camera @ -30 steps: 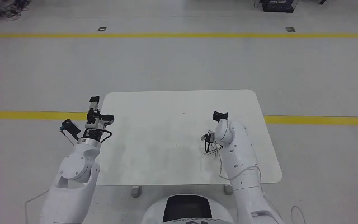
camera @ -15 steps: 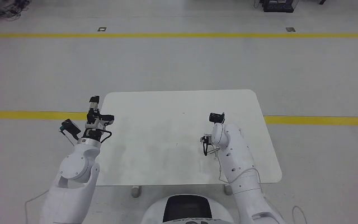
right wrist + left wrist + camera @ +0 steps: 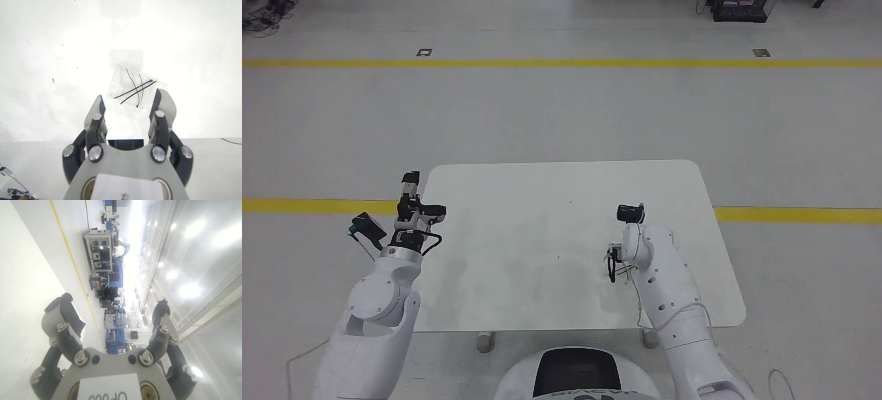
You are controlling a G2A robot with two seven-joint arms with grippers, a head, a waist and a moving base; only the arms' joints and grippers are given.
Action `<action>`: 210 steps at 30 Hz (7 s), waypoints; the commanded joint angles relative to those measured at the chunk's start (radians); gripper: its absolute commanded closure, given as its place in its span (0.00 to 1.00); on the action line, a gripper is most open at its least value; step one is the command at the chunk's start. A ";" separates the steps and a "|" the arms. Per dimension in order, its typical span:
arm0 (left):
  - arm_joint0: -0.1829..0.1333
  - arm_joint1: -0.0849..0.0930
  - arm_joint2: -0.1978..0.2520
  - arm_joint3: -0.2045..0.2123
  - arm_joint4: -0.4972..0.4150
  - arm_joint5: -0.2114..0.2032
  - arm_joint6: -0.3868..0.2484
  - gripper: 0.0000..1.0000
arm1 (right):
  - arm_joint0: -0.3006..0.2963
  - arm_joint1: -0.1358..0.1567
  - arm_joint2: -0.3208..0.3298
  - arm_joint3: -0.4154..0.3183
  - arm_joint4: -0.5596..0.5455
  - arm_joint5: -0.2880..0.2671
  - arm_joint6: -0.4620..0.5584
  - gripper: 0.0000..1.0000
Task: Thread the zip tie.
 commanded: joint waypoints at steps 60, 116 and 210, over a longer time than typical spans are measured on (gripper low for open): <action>0.000 0.000 0.000 0.000 0.000 0.000 0.000 0.00 | 0.164 -0.034 0.013 0.386 0.000 0.000 -0.115 0.71; 0.000 0.000 0.000 0.000 0.000 0.000 0.000 0.00 | 0.191 -0.025 -0.007 0.429 0.000 0.000 -0.091 0.81; 0.000 0.000 0.000 0.000 0.000 0.000 0.000 0.00 | -0.006 -0.034 0.017 0.015 0.000 0.000 -0.056 1.00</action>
